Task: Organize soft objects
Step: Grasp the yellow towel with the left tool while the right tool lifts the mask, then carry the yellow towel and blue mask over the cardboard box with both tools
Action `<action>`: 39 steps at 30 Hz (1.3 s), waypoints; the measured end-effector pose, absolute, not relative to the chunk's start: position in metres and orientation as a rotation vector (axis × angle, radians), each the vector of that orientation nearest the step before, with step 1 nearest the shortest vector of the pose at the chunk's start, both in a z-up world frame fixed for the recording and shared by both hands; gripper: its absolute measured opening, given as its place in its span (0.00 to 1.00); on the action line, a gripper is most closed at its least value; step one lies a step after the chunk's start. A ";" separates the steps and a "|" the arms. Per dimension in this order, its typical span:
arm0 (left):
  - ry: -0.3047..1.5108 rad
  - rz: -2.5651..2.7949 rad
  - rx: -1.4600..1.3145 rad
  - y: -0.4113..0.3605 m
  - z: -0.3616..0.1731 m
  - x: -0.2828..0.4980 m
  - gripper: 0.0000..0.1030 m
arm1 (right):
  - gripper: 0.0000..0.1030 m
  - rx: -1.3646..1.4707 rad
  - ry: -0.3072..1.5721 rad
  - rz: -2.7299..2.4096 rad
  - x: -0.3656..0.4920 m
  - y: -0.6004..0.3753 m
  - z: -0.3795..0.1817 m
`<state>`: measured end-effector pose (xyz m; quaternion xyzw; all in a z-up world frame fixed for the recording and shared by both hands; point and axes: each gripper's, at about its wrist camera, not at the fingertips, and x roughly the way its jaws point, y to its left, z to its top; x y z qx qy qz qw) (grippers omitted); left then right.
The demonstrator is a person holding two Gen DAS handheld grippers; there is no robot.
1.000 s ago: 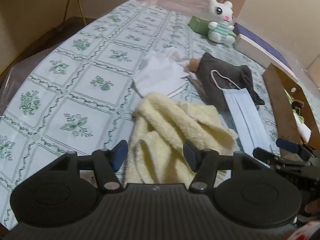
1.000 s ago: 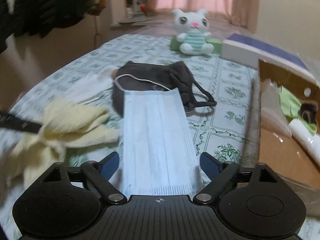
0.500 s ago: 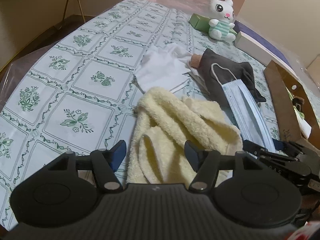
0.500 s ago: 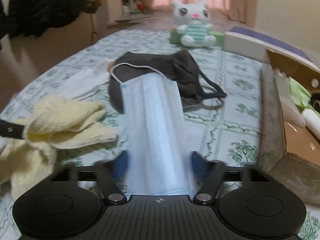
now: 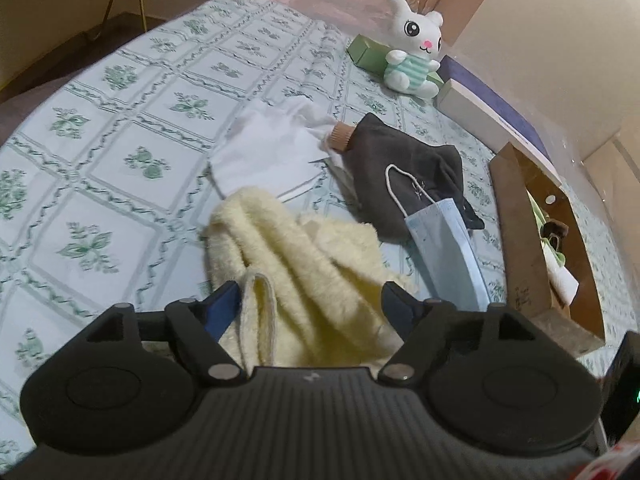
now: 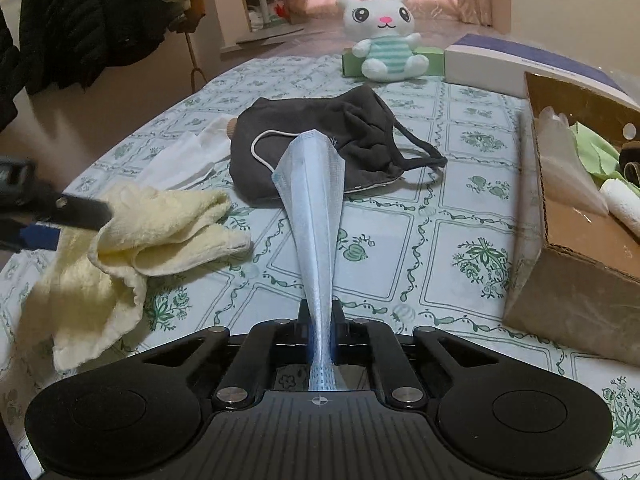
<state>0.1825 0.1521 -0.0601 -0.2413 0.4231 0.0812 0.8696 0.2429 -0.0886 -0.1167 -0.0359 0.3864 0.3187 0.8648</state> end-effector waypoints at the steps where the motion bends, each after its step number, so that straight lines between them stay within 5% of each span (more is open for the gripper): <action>1: 0.895 0.180 -0.495 0.150 -0.063 0.187 0.77 | 0.07 -0.072 0.813 0.667 0.243 -0.088 -0.117; 11: 0.976 0.285 -0.360 0.141 -0.085 0.202 0.77 | 0.07 -0.066 0.811 0.675 0.244 -0.090 -0.119; 24: 0.961 0.242 -0.210 0.118 -0.076 0.206 0.27 | 0.07 -0.058 0.819 0.674 0.243 -0.092 -0.119; 39: 0.893 0.170 -0.213 0.098 -0.043 0.171 0.17 | 0.05 0.009 0.846 0.658 0.210 -0.128 -0.100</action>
